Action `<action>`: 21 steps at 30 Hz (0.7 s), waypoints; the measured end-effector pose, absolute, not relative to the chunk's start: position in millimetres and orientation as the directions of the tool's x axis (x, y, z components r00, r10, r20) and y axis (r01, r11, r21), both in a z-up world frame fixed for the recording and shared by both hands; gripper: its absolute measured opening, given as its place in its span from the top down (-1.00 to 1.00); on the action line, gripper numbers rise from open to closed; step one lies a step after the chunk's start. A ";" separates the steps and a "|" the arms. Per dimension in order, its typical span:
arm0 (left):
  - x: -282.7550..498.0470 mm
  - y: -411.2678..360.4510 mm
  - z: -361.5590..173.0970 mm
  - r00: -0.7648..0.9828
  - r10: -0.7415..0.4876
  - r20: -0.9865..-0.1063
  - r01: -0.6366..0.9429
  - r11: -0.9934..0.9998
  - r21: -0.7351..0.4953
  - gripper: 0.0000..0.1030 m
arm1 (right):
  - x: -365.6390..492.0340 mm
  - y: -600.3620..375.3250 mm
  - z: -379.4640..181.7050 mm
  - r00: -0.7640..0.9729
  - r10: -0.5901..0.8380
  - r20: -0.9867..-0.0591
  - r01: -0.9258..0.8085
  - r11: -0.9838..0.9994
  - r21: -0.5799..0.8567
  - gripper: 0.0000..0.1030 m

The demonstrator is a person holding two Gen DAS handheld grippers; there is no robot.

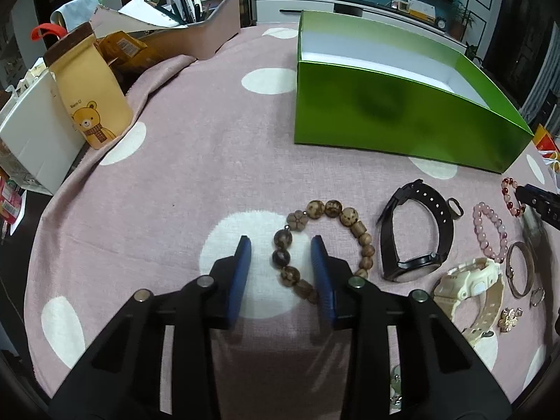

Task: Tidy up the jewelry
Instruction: 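Grasp the brown bead bracelet with the left tool while the right tool grasps the red-white bead bracelet, then carry both bracelets into the green box and open both tools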

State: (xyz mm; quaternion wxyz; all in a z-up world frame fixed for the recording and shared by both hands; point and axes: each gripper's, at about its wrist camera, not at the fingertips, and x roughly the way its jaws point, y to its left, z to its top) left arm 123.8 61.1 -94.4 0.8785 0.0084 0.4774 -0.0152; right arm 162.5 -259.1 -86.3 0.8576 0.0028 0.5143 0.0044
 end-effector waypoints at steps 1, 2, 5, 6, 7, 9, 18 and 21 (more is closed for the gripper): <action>123.6 61.5 -94.7 0.546 -0.021 -0.838 0.038 0.999 -0.001 0.38 | 162.5 -256.8 -86.0 0.472 0.012 -0.882 -0.016 1.000 0.005 0.55; 123.4 61.8 -94.9 0.551 -0.026 -0.834 0.045 0.999 -0.001 0.43 | 162.1 -253.7 -85.6 0.473 0.016 -0.881 -0.031 1.000 0.002 0.62; 120.1 59.1 -94.8 0.558 -0.037 -0.829 0.063 0.998 -0.002 0.69 | 162.0 -244.1 -85.0 0.479 0.007 -0.878 -0.062 0.998 -0.026 0.82; 116.0 56.7 -94.2 0.560 -0.039 -0.828 0.066 0.998 -0.003 0.78 | 161.6 -242.8 -84.9 0.484 0.007 -0.875 -0.065 0.997 -0.028 0.83; 115.5 55.8 -94.1 0.560 -0.042 -0.828 0.068 0.998 -0.005 0.80 | 161.6 -242.6 -84.5 0.486 0.011 -0.874 -0.064 0.998 -0.023 0.86; 113.3 54.4 -93.3 0.557 -0.048 -0.829 0.068 0.998 -0.012 0.80 | 159.7 -244.2 -81.9 0.489 0.034 -0.872 -0.063 0.998 0.003 0.86; 101.3 57.5 -66.2 0.597 -0.110 -0.795 0.077 0.994 -0.080 0.81 | 141.0 -235.3 -38.1 0.578 0.071 -0.813 -0.092 0.996 0.021 0.86; 98.2 56.2 -51.5 0.615 -0.135 -0.777 0.092 0.991 -0.100 0.81 | 136.6 -230.8 -22.2 0.605 0.078 -0.792 -0.108 0.994 0.016 0.86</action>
